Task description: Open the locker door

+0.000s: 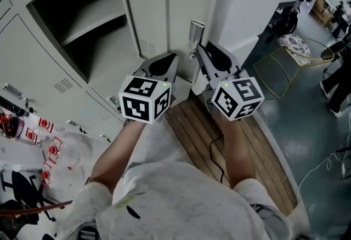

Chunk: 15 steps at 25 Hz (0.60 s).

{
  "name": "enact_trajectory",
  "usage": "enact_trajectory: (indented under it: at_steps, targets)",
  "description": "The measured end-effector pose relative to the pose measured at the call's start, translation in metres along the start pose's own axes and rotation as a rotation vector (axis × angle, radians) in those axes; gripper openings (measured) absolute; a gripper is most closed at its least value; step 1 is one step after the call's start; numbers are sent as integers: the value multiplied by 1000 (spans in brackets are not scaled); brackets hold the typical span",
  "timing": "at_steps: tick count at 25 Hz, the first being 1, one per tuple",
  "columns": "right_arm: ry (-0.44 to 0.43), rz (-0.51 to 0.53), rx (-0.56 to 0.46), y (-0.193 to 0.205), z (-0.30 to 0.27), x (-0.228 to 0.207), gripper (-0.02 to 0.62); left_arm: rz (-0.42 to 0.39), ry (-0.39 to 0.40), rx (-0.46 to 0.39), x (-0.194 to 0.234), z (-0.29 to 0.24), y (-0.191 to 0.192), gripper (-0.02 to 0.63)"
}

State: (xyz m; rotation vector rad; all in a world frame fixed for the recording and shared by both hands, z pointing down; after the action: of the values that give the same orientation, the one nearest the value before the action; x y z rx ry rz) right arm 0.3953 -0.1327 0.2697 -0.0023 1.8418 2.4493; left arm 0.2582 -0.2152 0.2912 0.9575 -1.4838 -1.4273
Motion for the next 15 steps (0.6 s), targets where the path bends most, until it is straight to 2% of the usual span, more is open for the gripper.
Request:
enact_trajectory:
  at_steps: [7,11,15]
  targets:
    - [-9,12,0,-1,1,-1,87,-1,-17,0,-7,-4,-1,8]
    - [5,-6,-7,1,2,-3,120,7,-34,8,-3,-1,0,8]
    - [22,40,-7,-2,2,1,120,15,-47,14,1,3,1,8]
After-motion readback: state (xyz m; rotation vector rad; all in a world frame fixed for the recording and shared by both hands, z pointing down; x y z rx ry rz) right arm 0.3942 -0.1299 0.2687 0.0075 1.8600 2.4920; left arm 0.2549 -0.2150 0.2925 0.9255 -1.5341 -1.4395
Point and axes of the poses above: the fingertips, and each gripper's own axes: z backward along the fingers, x to its left, y out of its underside, the point moved 8 cm from there along z, backward along the fingers, and after that the axes turned 8 degrees about -x, right-handed, at the moved point
